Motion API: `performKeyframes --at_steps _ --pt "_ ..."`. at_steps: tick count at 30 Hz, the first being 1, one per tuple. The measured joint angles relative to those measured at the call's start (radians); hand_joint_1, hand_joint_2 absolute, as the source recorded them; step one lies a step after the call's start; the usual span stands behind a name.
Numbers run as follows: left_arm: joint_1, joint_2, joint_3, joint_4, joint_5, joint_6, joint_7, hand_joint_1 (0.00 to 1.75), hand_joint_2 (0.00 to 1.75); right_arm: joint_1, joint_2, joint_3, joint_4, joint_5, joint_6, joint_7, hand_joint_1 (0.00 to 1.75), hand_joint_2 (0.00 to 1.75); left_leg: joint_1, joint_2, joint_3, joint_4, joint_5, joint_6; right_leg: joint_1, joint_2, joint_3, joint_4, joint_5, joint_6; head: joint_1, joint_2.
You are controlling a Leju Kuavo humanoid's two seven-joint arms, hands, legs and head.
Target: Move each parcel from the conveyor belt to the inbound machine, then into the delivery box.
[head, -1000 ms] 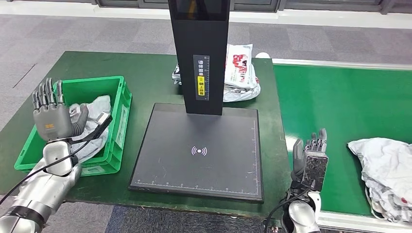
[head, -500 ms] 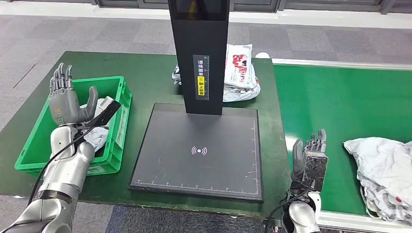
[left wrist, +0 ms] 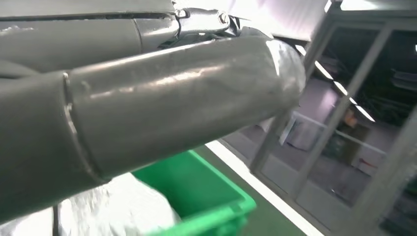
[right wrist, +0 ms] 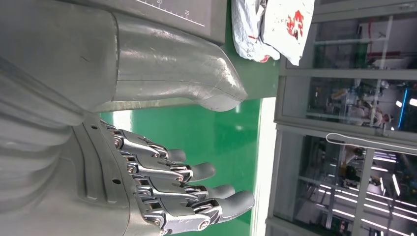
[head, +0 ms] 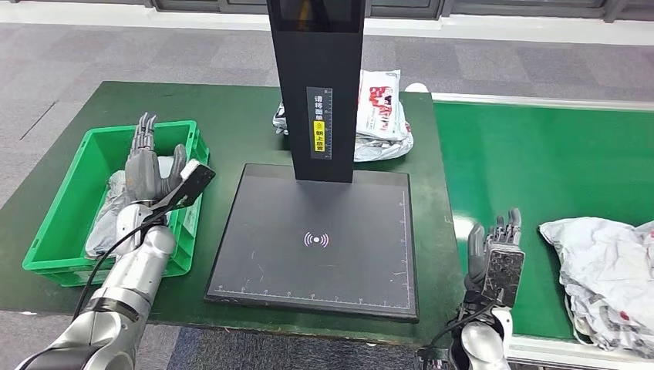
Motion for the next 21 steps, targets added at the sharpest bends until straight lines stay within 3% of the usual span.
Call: performKeyframes --at_steps 4,8,14,18,21 --pt "0.053 -0.053 -0.065 -0.058 0.219 -0.141 -0.125 0.00 1.75 -0.001 0.000 -0.012 0.000 -0.002 -0.003 -0.004 0.00 1.75 -0.001 -0.001 0.000 0.000 0.000 0.000 -0.001 -0.001 0.000 0.000 0.000 0.000 0.000 0.000" --pt "0.098 -0.134 -0.195 -0.086 0.400 -0.240 -0.186 0.00 0.00 -0.017 -0.004 -0.034 0.009 0.012 -0.015 0.001 0.00 1.75 -0.002 -0.004 -0.001 0.000 -0.001 0.002 -0.002 -0.003 0.001 0.000 0.000 0.001 0.000 0.000" --pt "0.101 -0.209 -0.336 -0.053 0.523 -0.268 -0.214 0.00 0.00 -0.057 -0.015 -0.059 0.066 0.036 -0.026 0.013 0.00 1.75 -0.004 -0.002 -0.001 0.001 -0.001 0.003 -0.004 -0.003 0.000 0.000 0.000 0.003 0.000 0.000" --pt "0.098 -0.218 -0.369 -0.035 0.543 -0.275 -0.216 0.00 1.75 -0.068 -0.020 -0.066 0.091 0.038 -0.028 0.017 0.00 1.75 -0.003 -0.002 -0.001 0.000 -0.001 0.003 -0.005 -0.002 0.000 0.000 0.000 0.003 0.000 0.000" --pt "0.095 -0.236 -0.389 -0.011 0.561 -0.271 -0.215 0.00 1.75 -0.086 -0.025 -0.082 0.122 0.053 -0.044 0.035 0.00 1.75 -0.002 -0.002 -0.001 0.000 -0.001 0.002 -0.004 -0.002 0.000 0.000 0.000 0.003 0.000 0.000"
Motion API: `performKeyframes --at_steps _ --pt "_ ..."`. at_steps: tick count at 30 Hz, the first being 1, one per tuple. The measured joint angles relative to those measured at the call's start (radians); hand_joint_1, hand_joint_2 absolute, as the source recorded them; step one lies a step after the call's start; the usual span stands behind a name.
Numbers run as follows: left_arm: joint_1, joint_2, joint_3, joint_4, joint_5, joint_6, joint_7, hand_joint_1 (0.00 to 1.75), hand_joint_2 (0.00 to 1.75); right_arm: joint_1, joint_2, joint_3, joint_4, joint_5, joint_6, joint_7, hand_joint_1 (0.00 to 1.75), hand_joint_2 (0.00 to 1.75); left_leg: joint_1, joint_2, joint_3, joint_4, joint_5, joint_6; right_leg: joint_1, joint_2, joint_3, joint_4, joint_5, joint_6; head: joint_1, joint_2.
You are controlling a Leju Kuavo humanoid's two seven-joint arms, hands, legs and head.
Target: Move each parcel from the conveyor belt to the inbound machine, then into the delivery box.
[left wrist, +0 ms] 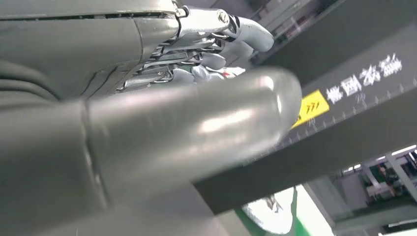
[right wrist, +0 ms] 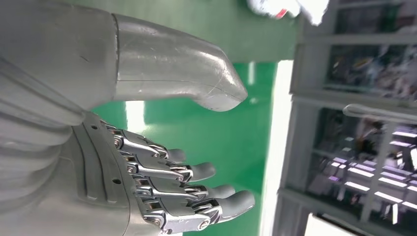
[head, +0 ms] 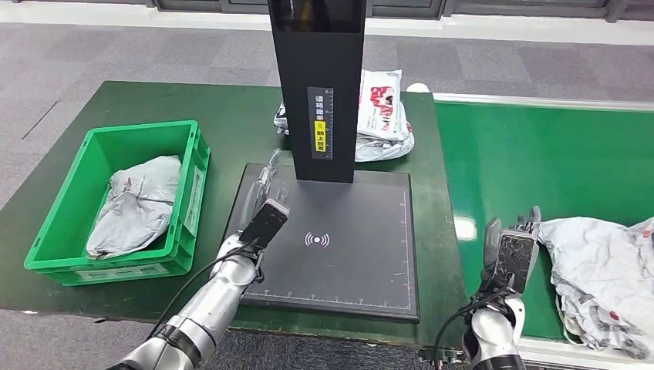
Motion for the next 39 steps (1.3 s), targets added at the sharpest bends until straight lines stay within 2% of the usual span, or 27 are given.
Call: performKeyframes --at_steps 5,9,15,27,36,39 --pt "-0.004 -0.044 -0.017 0.050 0.018 0.044 -0.019 0.00 1.75 -0.008 -0.011 -0.039 0.050 0.037 -0.043 0.032 0.00 1.75 -0.001 0.000 0.000 0.000 0.000 0.001 0.000 0.000 0.000 0.000 0.000 0.000 0.000 0.000" --pt "-0.018 -0.058 -0.023 0.091 0.040 0.068 -0.031 0.00 1.75 -0.014 -0.023 -0.078 0.095 0.086 -0.048 0.079 0.00 1.75 -0.002 -0.001 0.000 0.000 -0.001 0.001 0.000 0.000 0.000 0.000 0.000 0.001 0.000 0.000" --pt "-0.035 -0.067 -0.032 0.137 0.066 0.089 -0.042 0.00 1.75 -0.038 -0.035 -0.127 0.173 0.160 -0.052 0.122 0.00 1.75 -0.002 0.000 0.000 0.000 -0.001 0.001 0.000 0.000 0.000 0.000 0.000 0.001 0.000 0.000" --pt "-0.039 -0.070 -0.036 0.171 0.073 0.101 -0.046 0.00 1.75 -0.059 -0.041 -0.161 0.229 0.203 -0.074 0.153 0.00 1.75 -0.002 -0.001 0.000 0.000 -0.001 0.001 0.000 0.000 0.000 0.000 -0.001 0.001 0.000 0.000" --pt "-0.024 -0.069 -0.036 0.183 0.079 0.117 -0.063 0.00 1.75 -0.091 -0.092 -0.251 0.359 0.392 -0.127 0.282 0.00 1.75 -0.002 -0.001 -0.001 0.000 -0.001 0.002 -0.001 -0.001 0.001 0.000 -0.001 0.002 0.000 0.000" --pt "-0.016 -0.068 -0.037 0.183 0.084 0.100 -0.059 0.00 1.75 -0.109 -0.126 -0.272 0.432 0.530 -0.171 0.382 0.00 1.75 -0.002 -0.001 -0.001 0.000 -0.001 0.003 -0.002 -0.001 0.001 0.000 -0.001 0.002 0.000 0.000"
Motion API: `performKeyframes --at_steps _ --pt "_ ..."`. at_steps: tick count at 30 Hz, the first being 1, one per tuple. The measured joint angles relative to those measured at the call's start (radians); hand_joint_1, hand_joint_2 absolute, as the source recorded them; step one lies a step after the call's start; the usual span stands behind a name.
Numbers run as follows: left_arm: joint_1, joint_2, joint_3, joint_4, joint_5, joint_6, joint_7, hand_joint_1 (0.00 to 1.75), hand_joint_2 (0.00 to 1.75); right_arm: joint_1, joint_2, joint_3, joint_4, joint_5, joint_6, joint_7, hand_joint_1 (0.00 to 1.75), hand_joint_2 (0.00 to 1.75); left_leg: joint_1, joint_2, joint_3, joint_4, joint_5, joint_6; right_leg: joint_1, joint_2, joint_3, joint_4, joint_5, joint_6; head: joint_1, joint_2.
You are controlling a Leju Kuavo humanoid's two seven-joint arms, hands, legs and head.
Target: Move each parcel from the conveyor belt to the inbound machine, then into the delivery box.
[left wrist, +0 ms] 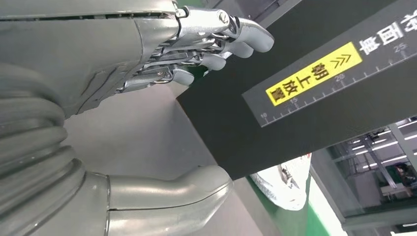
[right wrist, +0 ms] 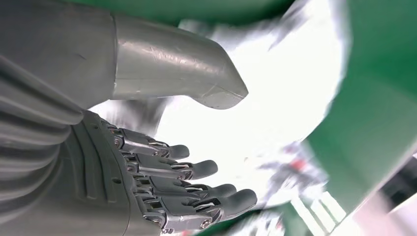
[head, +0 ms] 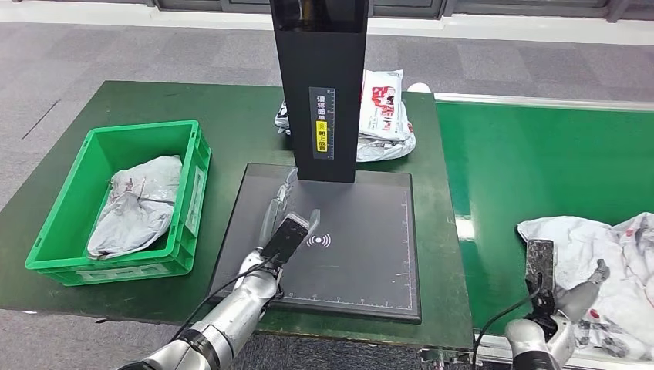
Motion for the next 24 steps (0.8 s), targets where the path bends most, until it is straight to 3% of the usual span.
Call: performKeyframes --at_steps 8,13,16,18,19,22,23,24 --pt "0.019 0.019 0.000 0.018 0.042 -0.043 -0.013 0.00 1.75 -0.046 -0.072 -0.021 0.157 0.359 0.006 0.264 0.00 1.75 0.000 0.000 0.000 0.000 0.000 0.000 0.000 0.000 0.000 0.000 0.000 0.000 0.000 0.000" --pt "0.028 0.026 0.000 0.023 0.043 -0.043 -0.016 0.00 1.75 -0.083 -0.097 -0.021 0.223 0.444 0.050 0.341 0.00 1.75 0.000 0.000 0.000 0.000 0.000 0.001 0.000 0.000 0.000 0.000 0.000 0.000 0.000 0.000" --pt "0.031 0.029 0.000 0.023 0.040 -0.043 -0.010 0.00 1.75 -0.102 -0.106 -0.021 0.262 0.484 0.122 0.383 0.00 1.75 0.000 0.000 0.000 0.000 0.000 0.001 0.000 0.000 0.000 0.000 0.000 0.000 0.000 0.000" --pt "0.031 0.030 0.000 0.023 0.033 -0.043 -0.005 0.00 1.75 -0.115 -0.108 -0.021 0.290 0.516 0.221 0.411 0.00 1.75 0.000 0.000 0.000 0.000 0.000 0.001 0.000 0.000 0.000 0.000 0.000 0.000 0.000 0.000" --pt "0.032 0.030 0.000 0.023 0.028 -0.043 -0.002 0.00 1.75 -0.120 -0.108 -0.021 0.304 0.531 0.285 0.420 0.16 1.75 0.000 0.000 0.000 0.000 0.000 0.001 0.000 0.000 0.000 0.000 0.000 0.000 0.000 0.000" --pt "0.032 0.032 0.000 0.023 0.004 -0.042 0.008 0.00 1.75 -0.134 -0.105 -0.021 0.339 0.558 0.465 0.403 1.47 1.75 0.000 0.001 0.001 0.000 0.000 0.001 0.001 0.000 0.001 0.000 0.000 0.000 0.000 0.000" --pt "0.031 0.032 0.000 0.024 -0.004 -0.040 0.011 0.00 1.75 -0.139 -0.104 -0.021 0.348 0.558 0.505 0.386 1.75 1.75 0.001 0.002 0.001 0.000 -0.001 0.001 0.001 0.001 0.002 0.000 0.000 0.000 0.000 0.000" --pt "0.031 0.033 0.000 0.024 -0.011 -0.039 0.014 0.00 1.75 -0.145 -0.102 -0.022 0.354 0.554 0.534 0.367 1.75 1.75 0.001 0.004 0.003 0.000 -0.001 0.001 0.002 0.002 0.002 -0.001 0.000 0.000 0.000 0.000"
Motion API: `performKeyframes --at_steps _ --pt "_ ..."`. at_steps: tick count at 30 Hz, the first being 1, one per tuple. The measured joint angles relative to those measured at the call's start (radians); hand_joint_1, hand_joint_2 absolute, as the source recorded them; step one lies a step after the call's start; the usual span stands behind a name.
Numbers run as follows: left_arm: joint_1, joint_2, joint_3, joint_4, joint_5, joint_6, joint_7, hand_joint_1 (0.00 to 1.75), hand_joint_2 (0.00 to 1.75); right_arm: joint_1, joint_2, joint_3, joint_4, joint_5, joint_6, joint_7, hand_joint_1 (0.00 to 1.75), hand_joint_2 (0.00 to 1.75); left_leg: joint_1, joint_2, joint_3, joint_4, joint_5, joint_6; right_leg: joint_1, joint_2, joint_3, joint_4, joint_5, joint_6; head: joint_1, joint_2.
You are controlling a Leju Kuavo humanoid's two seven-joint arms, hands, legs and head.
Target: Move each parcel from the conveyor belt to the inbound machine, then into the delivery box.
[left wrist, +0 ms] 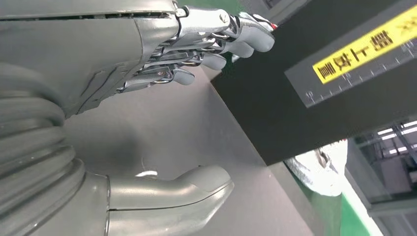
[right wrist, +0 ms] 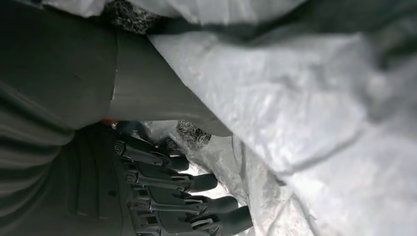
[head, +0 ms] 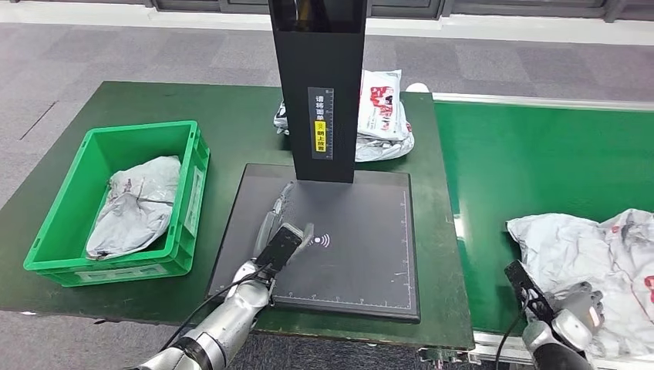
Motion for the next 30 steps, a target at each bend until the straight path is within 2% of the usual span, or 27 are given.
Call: performKeyframes --at_steps 4,10,12,17,25,28,30 --pt "0.000 0.002 0.000 0.000 -0.016 -0.001 0.015 0.00 1.75 -0.016 0.003 -0.005 0.020 -0.013 0.054 -0.058 1.75 1.75 0.001 0.003 0.004 0.000 -0.002 0.000 0.002 0.003 0.004 -0.001 0.000 0.000 0.000 0.000" --pt "0.000 0.005 0.000 0.002 -0.031 -0.007 0.028 0.00 1.75 -0.033 0.006 -0.008 0.029 -0.039 0.056 -0.105 1.75 1.75 0.004 0.009 0.011 0.000 -0.003 0.001 0.004 0.009 0.013 -0.006 0.002 0.002 0.000 0.000" --pt "0.000 0.005 0.000 0.003 -0.031 -0.007 0.029 0.00 1.75 -0.033 0.010 -0.013 0.030 -0.053 0.016 -0.117 1.75 1.75 0.004 0.009 0.012 0.000 -0.003 0.001 0.004 0.009 0.015 -0.006 0.002 0.003 0.000 0.000" --pt "0.006 0.009 0.000 -0.004 -0.035 -0.007 0.035 0.00 1.75 -0.028 0.038 -0.029 0.028 -0.083 -0.159 -0.146 1.75 1.75 0.004 0.008 0.012 0.000 -0.001 0.001 0.003 0.008 0.014 -0.005 0.004 0.003 0.000 0.000" --pt "0.011 0.014 0.000 -0.014 -0.038 -0.006 0.042 0.00 1.75 -0.028 0.060 -0.031 0.019 -0.096 -0.203 -0.162 1.75 1.75 0.004 0.004 0.010 0.000 -0.001 0.001 0.004 0.005 0.012 -0.005 0.003 0.003 0.000 0.000" --pt "0.016 0.017 0.000 -0.022 -0.038 0.005 0.037 0.00 1.75 -0.013 0.077 -0.033 -0.021 -0.180 -0.336 -0.271 1.75 1.75 0.004 0.004 0.008 0.000 -0.001 0.001 0.003 0.004 0.010 -0.005 0.003 0.003 0.000 0.000" --pt "0.021 0.018 0.000 -0.031 -0.043 0.030 0.025 0.00 1.75 0.016 0.100 -0.033 -0.110 -0.262 -0.424 -0.363 1.75 1.75 0.004 0.002 0.007 0.000 -0.001 0.001 0.003 0.003 0.009 -0.004 0.002 0.003 0.000 0.000"
